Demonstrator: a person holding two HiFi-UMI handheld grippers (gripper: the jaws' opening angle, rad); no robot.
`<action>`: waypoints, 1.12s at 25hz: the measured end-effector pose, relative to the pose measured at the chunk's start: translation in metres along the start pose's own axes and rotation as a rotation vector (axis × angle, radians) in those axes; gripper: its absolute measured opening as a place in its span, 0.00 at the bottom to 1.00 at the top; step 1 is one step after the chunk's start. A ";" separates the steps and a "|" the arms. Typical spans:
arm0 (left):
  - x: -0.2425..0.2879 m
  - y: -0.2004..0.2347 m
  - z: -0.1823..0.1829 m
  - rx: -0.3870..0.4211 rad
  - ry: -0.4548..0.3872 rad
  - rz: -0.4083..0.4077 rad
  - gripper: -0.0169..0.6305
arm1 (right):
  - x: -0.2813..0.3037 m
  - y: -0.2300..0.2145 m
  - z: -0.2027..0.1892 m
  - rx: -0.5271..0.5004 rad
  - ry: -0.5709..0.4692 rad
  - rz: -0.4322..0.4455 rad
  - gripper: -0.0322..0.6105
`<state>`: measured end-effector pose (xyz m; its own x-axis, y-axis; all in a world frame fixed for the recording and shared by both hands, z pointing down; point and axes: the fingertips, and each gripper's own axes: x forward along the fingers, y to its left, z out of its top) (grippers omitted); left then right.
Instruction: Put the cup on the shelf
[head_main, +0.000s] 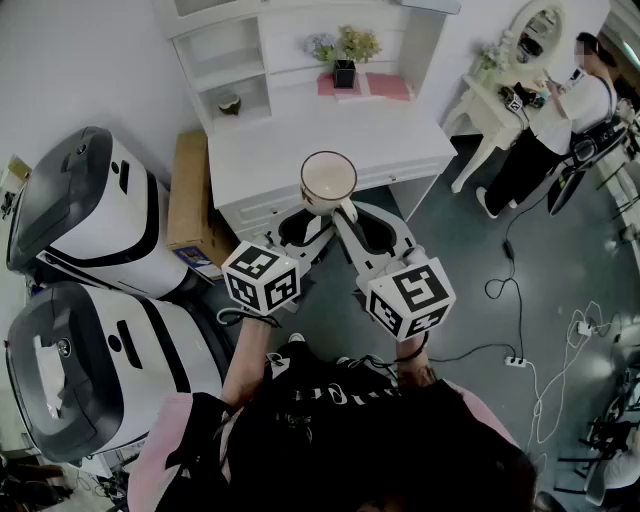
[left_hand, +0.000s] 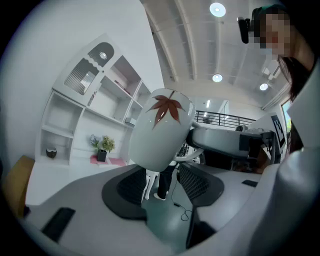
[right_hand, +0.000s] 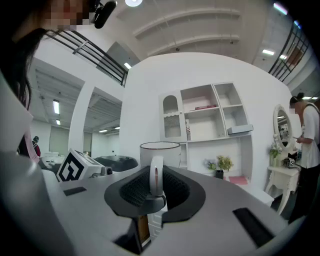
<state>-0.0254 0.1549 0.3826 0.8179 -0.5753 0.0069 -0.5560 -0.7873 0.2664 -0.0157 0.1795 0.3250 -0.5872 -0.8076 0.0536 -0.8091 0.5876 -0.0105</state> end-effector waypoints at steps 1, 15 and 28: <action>0.000 0.001 -0.001 0.000 0.002 -0.002 0.37 | 0.000 0.000 -0.001 0.001 0.001 -0.002 0.18; -0.015 0.040 0.000 -0.005 0.030 -0.032 0.37 | 0.040 0.014 -0.008 0.021 0.010 -0.031 0.18; -0.029 0.087 -0.001 -0.046 0.047 -0.054 0.37 | 0.088 0.027 -0.018 0.034 0.040 -0.055 0.18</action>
<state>-0.0971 0.1036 0.4060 0.8532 -0.5204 0.0360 -0.5044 -0.8053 0.3115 -0.0894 0.1250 0.3478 -0.5411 -0.8356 0.0954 -0.8408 0.5398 -0.0404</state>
